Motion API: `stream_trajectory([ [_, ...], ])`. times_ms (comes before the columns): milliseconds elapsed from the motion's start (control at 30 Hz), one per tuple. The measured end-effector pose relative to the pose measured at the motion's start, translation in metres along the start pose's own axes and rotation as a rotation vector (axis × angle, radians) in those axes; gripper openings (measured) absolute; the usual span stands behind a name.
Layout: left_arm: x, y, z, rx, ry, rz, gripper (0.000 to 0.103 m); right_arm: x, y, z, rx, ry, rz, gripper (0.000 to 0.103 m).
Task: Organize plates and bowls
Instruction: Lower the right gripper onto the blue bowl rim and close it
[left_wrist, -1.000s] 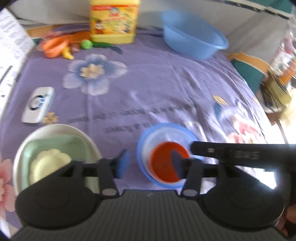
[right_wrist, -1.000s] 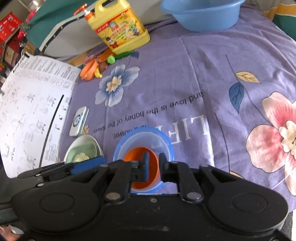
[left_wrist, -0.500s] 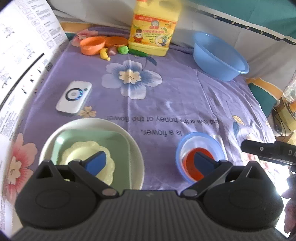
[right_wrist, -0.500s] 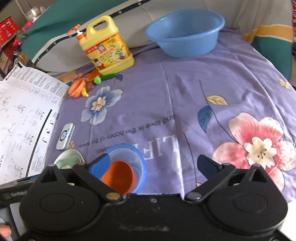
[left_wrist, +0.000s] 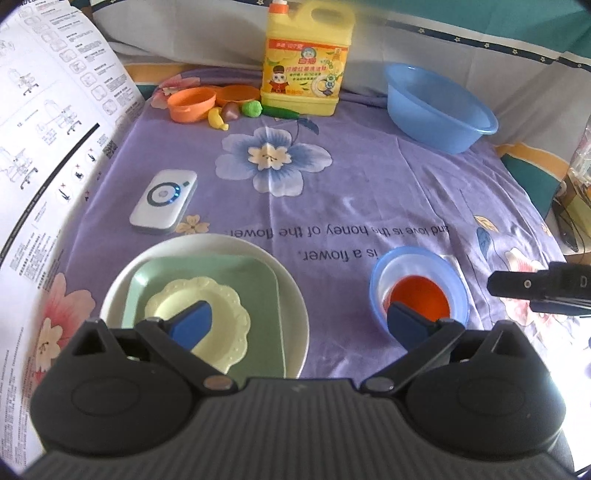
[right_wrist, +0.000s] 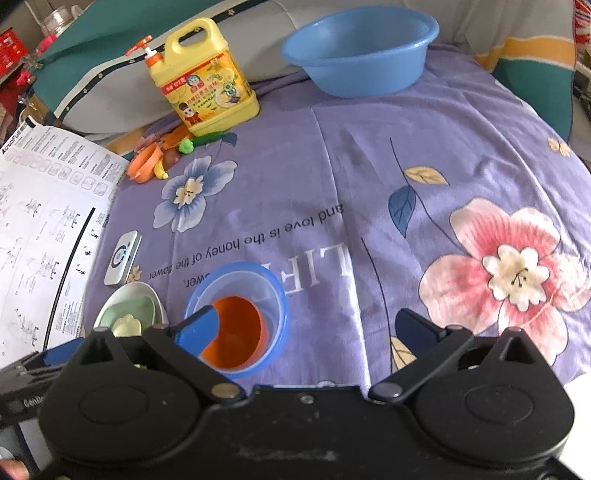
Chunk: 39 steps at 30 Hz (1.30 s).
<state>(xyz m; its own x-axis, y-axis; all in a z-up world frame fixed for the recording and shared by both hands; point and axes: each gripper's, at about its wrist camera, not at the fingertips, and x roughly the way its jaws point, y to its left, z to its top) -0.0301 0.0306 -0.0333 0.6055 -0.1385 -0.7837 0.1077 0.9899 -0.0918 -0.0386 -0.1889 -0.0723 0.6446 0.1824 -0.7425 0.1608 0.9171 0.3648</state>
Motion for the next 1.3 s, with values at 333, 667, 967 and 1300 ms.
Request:
stream_trajectory([
  [333,0.006,-0.015,-0.006,0.054,-0.012,-0.03,0.103,0.006,0.001,-0.001,-0.002,0.013,-0.006,0.103],
  [667,0.018,-0.024,-0.006,0.073,-0.008,-0.073,0.103,0.011,0.001,-0.001,-0.002,-0.008,0.027,0.103],
  [967,0.028,-0.034,-0.004,0.099,-0.013,-0.133,0.094,0.021,0.008,-0.001,-0.026,0.012,0.049,0.083],
  [1300,0.049,-0.039,-0.001,0.091,0.014,-0.203,0.056,0.032,0.019,0.001,-0.05,0.046,0.077,0.045],
])
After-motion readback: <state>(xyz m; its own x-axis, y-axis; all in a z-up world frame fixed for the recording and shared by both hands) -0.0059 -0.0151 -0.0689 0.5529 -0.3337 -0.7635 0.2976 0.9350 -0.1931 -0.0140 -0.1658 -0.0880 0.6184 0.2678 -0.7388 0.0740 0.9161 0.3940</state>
